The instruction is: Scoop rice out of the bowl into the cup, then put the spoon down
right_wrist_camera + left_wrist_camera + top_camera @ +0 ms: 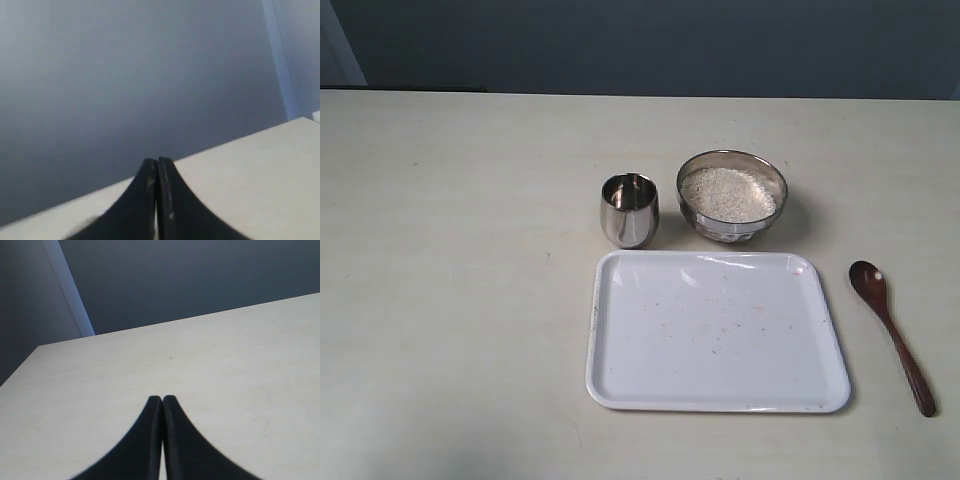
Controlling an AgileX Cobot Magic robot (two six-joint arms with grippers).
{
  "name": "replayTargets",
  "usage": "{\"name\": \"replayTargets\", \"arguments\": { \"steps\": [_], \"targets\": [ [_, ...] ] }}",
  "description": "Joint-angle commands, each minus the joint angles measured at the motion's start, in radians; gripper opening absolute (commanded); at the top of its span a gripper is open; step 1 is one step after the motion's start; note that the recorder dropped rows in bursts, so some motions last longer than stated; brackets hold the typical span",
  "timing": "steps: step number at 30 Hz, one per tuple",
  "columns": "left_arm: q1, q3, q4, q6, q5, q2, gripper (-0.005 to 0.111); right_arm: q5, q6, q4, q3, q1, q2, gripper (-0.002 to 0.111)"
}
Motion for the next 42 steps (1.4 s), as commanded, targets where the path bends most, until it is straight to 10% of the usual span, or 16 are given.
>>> {"name": "replayTargets", "arguments": {
  "steps": [1, 7, 22, 29, 36, 42],
  "targets": [
    [0.001, -0.002, 0.000, -0.006, -0.001, -0.005, 0.001, -0.073, 0.019, 0.335, 0.002, -0.004, -0.006, 0.000],
    [0.001, -0.002, 0.000, -0.006, -0.001, -0.005, 0.001, 0.177, 0.019, 0.142, -0.158, -0.004, 0.082, -0.001],
    [0.001, -0.002, 0.000, -0.006, -0.001, -0.005, 0.001, 1.022, 0.019, -0.350, -1.064, -0.004, 1.214, -0.001],
    [0.001, -0.002, 0.000, -0.006, -0.001, -0.005, 0.001, 1.179, -0.064, -0.315, -1.107, -0.004, 1.561, 0.002],
    [0.001, -0.002, 0.000, -0.006, -0.001, -0.005, 0.001, 1.222, -0.138, -0.206, -1.098, -0.003, 1.750, 0.048],
    [0.001, -0.002, 0.000, -0.006, -0.001, -0.005, 0.001, 1.207, -0.151, -0.191, -1.037, -0.003, 1.780, 0.043]
  ]
}}
